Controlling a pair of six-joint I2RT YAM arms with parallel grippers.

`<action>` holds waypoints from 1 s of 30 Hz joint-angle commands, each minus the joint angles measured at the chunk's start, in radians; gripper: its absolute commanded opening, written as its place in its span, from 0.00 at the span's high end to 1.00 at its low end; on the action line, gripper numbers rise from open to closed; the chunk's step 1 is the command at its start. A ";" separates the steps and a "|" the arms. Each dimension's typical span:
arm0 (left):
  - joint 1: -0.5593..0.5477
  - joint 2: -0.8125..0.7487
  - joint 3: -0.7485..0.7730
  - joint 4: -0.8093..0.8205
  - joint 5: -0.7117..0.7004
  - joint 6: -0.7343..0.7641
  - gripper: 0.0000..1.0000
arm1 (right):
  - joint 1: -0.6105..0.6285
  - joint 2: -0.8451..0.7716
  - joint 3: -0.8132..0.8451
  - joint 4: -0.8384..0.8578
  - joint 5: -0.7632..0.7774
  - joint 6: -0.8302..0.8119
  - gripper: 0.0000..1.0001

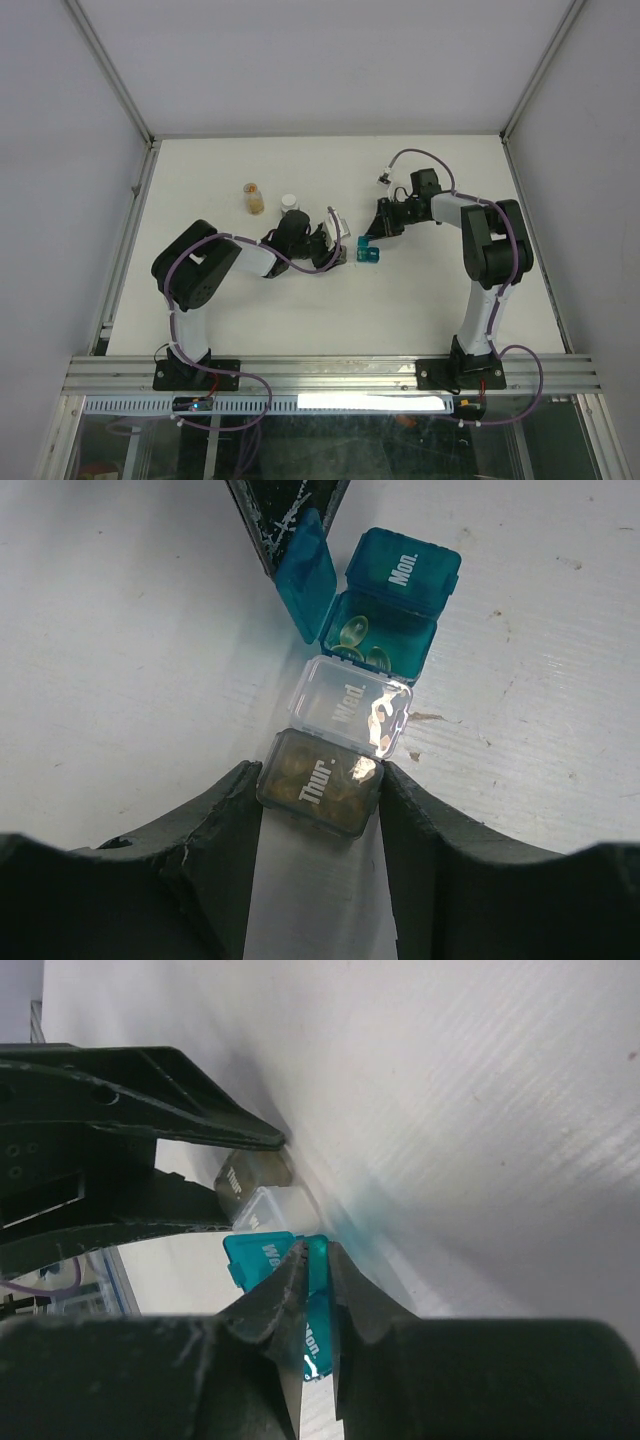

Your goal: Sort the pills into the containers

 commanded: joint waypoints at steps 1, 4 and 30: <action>-0.015 0.013 0.018 -0.045 0.014 0.029 0.55 | 0.004 -0.052 0.024 -0.011 -0.115 -0.043 0.85; -0.015 0.011 0.018 -0.048 0.012 0.027 0.55 | 0.008 -0.079 0.013 -0.048 -0.126 -0.095 0.86; -0.017 0.023 0.038 -0.078 0.014 0.017 0.56 | 0.167 -0.276 -0.065 -0.125 0.243 -0.246 0.93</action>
